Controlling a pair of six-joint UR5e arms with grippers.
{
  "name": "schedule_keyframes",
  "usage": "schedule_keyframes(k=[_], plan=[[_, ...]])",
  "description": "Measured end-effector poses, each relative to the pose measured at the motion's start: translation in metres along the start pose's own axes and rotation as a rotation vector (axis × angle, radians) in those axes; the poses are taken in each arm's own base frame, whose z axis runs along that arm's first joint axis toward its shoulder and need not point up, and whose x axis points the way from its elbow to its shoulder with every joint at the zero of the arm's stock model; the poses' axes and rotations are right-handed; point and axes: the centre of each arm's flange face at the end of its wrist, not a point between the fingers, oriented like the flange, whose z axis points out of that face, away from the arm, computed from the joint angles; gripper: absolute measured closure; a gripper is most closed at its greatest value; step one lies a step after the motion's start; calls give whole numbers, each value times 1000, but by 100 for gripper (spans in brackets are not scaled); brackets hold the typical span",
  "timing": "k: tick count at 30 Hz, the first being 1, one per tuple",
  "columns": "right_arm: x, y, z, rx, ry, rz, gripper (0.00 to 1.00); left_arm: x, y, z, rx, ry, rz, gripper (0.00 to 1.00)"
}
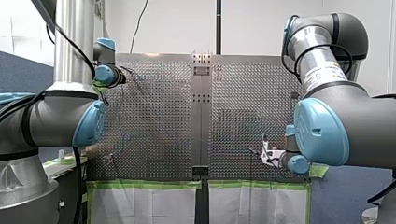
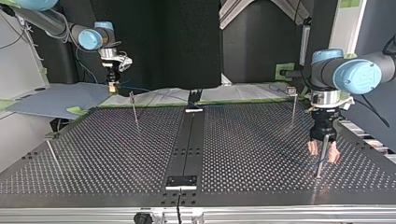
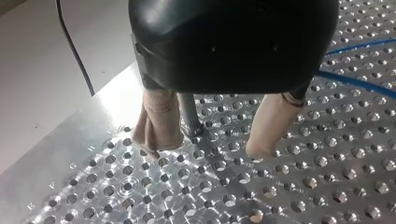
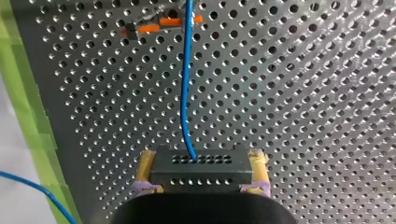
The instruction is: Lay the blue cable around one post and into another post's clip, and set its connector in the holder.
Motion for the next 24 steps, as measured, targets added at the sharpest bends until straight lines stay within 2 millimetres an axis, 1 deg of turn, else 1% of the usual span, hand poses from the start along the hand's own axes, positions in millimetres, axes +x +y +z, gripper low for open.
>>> schedule_keyframes(k=[6,14,17,24], plan=[[-2,5,-2,-16,-11,2,100,0,0,0,-5,-2,-1,0],[-1,30,-3,-97,-10,9,100,0,1,0,-7,-3,-2,0],[-1,35,-3,-111,-10,11,100,0,1,0,-7,-3,-1,0],[-2,37,-4,-114,-14,8,100,1,0,-1,-10,1,-1,0]])
